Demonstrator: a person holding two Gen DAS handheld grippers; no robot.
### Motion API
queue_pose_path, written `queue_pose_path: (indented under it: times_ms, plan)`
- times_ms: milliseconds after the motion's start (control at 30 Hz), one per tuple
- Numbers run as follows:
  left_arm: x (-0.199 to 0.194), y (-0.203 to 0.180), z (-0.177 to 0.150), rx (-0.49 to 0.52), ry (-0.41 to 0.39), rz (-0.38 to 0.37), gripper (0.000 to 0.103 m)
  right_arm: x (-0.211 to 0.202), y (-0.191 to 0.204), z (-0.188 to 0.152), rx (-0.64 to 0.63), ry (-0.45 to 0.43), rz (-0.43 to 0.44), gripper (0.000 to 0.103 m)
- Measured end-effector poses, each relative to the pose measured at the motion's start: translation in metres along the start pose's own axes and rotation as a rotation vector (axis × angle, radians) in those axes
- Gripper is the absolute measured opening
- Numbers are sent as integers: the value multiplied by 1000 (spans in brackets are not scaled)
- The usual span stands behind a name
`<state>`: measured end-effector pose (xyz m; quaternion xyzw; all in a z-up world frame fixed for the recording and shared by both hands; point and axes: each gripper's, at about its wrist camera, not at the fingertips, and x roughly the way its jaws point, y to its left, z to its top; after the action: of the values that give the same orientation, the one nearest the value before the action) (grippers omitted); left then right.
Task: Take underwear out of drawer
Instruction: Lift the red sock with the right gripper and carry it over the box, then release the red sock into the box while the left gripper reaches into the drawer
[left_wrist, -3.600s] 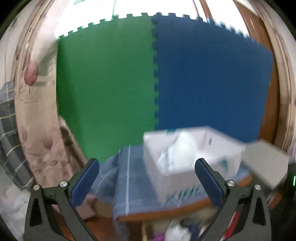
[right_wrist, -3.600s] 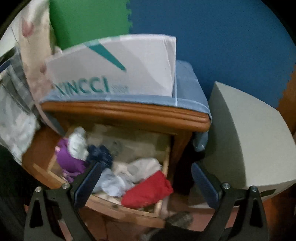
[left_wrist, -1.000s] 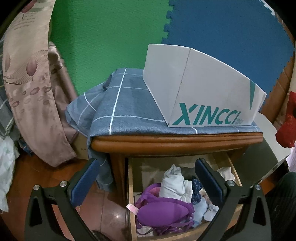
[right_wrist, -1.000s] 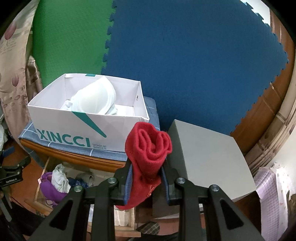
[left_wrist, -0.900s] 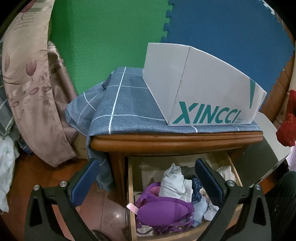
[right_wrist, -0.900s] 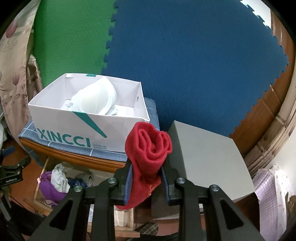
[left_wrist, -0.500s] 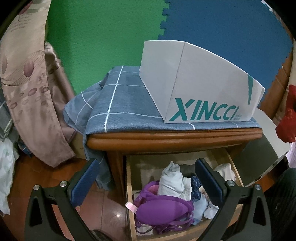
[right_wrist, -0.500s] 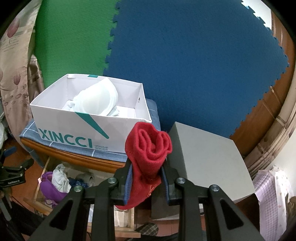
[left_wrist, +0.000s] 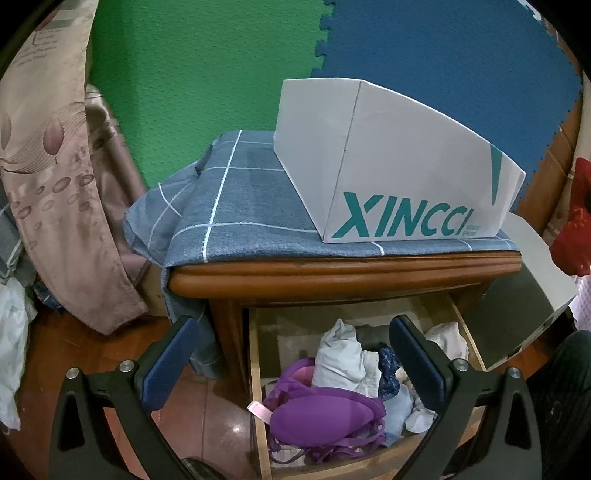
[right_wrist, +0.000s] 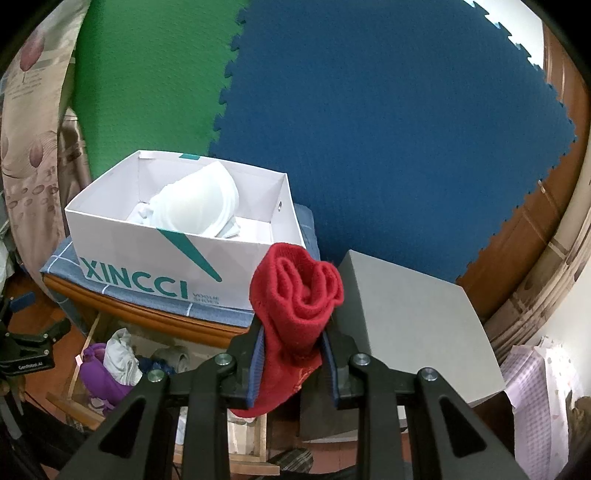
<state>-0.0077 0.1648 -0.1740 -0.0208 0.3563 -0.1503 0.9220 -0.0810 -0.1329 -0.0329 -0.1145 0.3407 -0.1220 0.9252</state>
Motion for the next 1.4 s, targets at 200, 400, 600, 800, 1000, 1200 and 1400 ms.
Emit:
queue_pose_path:
  times_ms: [200, 400, 600, 800, 1000, 1200, 1400]
  plan:
    - [-1, -3, 0, 5, 1, -8, 102, -4, 2, 12, -4, -29, 15, 27]
    - [-2, -8, -1, 34, 6, -17, 102, 3, 5, 47, 17, -71, 52, 27]
    - [-5, -9, -1, 41, 2, -37, 102, 28, 11, 94, 27, -114, 53, 28]
    - [-3, -7, 0, 23, 16, -61, 102, 80, 16, 134, 45, -83, 44, 28]
    - [-1, -4, 0, 2, 26, -79, 102, 133, 25, 149, 48, -22, 50, 28]
    - [7, -5, -2, -15, 57, -85, 102, 171, 34, 140, 31, 66, 51, 28]
    - [15, -8, -7, 5, 89, -68, 102, 192, 38, 132, 28, 137, 88, 66]
